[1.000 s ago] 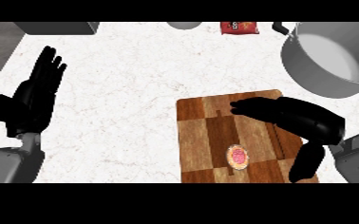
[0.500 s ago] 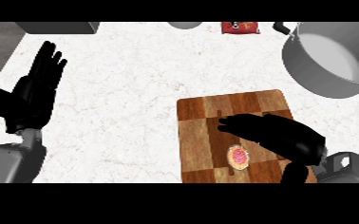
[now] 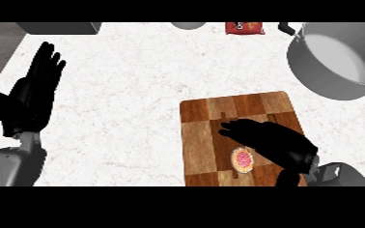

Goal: Pick the cupcake from the cutting board and place it in the pot

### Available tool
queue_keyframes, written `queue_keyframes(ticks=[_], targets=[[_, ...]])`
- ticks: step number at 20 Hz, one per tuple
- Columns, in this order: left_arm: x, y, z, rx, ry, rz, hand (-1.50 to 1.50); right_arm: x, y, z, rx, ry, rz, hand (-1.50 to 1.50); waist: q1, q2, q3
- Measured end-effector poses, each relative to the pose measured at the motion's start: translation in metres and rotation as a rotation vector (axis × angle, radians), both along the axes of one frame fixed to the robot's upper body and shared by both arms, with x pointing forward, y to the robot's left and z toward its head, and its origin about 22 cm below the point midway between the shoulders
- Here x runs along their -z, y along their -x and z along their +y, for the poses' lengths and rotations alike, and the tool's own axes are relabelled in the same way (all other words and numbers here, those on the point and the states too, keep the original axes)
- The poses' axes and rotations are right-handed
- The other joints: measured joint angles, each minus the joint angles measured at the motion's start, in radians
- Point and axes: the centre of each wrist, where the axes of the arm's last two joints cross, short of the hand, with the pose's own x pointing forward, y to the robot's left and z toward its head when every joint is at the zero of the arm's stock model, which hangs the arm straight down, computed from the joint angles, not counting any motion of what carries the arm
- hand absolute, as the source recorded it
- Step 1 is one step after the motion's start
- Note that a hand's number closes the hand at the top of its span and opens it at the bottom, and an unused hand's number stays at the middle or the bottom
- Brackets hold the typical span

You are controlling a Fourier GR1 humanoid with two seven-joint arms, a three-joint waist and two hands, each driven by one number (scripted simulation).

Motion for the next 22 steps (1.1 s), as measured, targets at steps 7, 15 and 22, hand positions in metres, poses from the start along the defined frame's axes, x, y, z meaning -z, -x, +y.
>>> queue_keyframes(ticks=[7,15,22], targets=[[0.008,-0.003,-0.005,0.007,-0.002,0.002,0.0,0.023,-0.008,0.008,0.001,0.011,-0.002,-1.5,0.001,0.001,0.0],[0.01,0.0,-0.007,0.009,-0.001,-0.001,0.0,0.042,-0.012,0.014,0.024,0.038,0.001,-1.5,0.001,0.001,0.0],[0.007,0.0,-0.006,0.007,0.003,0.005,0.0,0.064,-0.013,0.01,-0.092,0.043,-0.061,1.5,0.002,0.001,0.0]])
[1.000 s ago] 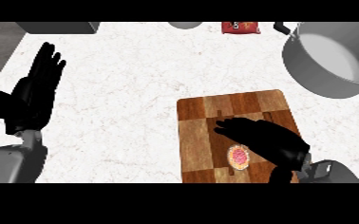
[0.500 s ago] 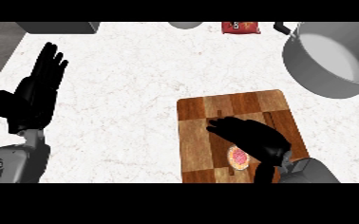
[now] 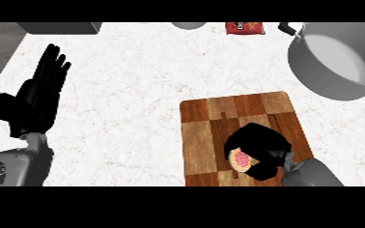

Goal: Pick the cupcake from the cutting board and place it in the pot

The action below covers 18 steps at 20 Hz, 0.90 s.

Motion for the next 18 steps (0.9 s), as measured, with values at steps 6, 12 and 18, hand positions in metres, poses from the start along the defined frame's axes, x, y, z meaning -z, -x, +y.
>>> queue_keyframes(ticks=[6,12,18], targets=[[-0.005,0.003,0.002,-0.005,-0.004,-0.008,0.0,0.005,-0.005,0.008,-0.039,-0.004,-0.016,1.5,0.0,-0.002,-0.002],[0.002,0.006,0.009,-0.029,-0.006,-0.002,0.0,0.002,0.038,-0.055,-0.181,0.003,-0.005,1.5,-0.025,-0.006,0.0],[-0.003,0.01,0.016,-0.046,-0.001,0.003,0.0,-0.013,0.084,-0.155,-0.306,-0.01,-0.025,1.5,-0.048,-0.009,0.001]])
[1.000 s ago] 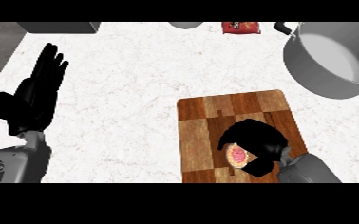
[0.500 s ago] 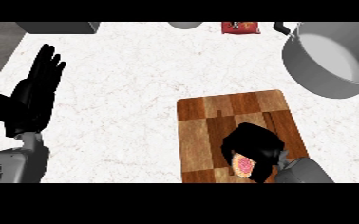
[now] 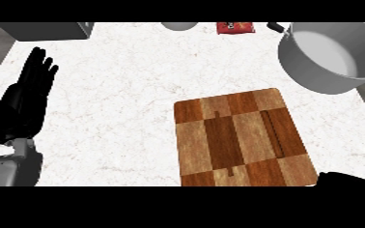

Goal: Pick the cupcake from the cutting board and place it in the pot

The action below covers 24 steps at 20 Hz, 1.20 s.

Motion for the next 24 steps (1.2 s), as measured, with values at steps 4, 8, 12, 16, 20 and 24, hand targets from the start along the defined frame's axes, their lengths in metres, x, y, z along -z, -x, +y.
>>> queue_keyframes(ticks=[4,8,12,16,20,24], targets=[[0.005,0.005,-0.001,0.0,-0.007,0.0,0.0,-0.021,0.017,-0.049,0.067,-0.076,-0.031,1.5,0.002,0.001,-0.001],[0.008,0.005,0.004,-0.012,-0.006,0.001,0.0,-0.04,0.021,-0.071,0.227,-0.267,-0.097,1.5,-0.004,0.002,-0.002],[0.009,0.004,0.0,0.0,0.0,0.005,0.0,-0.063,0.018,-0.092,0.377,-0.459,-0.191,1.5,0.001,0.002,-0.002],[0.007,0.0,-0.004,0.015,-0.002,-0.004,0.0,-0.095,0.01,-0.109,0.487,-0.625,-0.279,1.5,0.014,0.005,-0.002],[0.008,-0.003,-0.009,0.031,-0.003,-0.009,0.0,-0.129,-0.001,-0.131,0.58,-0.721,-0.328,1.5,0.032,0.008,-0.002],[0.003,-0.007,-0.013,0.05,0.001,-0.015,0.0,-0.147,-0.019,-0.153,0.661,-0.761,-0.335,1.5,0.052,0.011,-0.001]])
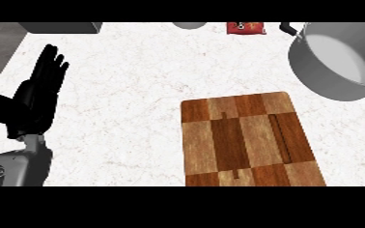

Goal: Pick the cupcake from the cutting board and place it in the pot

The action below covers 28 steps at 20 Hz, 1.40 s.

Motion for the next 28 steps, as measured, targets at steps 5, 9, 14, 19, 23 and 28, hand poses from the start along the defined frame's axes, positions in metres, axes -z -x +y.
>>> queue_keyframes(ticks=[5,9,14,19,23,28], targets=[[-0.005,-0.006,-0.007,0.019,-0.003,-0.004,0.0,-0.008,-0.028,-0.01,0.042,-0.047,0.036,1.5,0.017,0.003,0.001],[-0.008,-0.011,-0.011,0.028,-0.002,-0.007,0.0,-0.001,-0.055,-0.011,0.072,-0.081,0.076,1.5,0.029,0.006,0.001],[-0.003,-0.012,-0.015,0.038,0.0,-0.002,0.0,0.018,-0.088,-0.005,0.097,-0.126,0.098,1.5,0.038,0.009,0.002],[-0.005,-0.013,-0.014,0.045,-0.003,-0.001,0.0,0.028,-0.109,0.007,0.203,0.039,-0.077,1.5,0.049,0.012,0.003],[-0.006,-0.018,-0.014,0.058,0.0,-0.01,0.0,0.042,-0.132,0.015,0.25,0.116,-0.121,1.5,0.055,0.016,0.003],[-0.004,-0.016,-0.019,0.065,0.001,-0.018,0.0,0.061,-0.148,0.02,0.272,0.166,-0.088,1.5,0.069,0.022,0.004]])
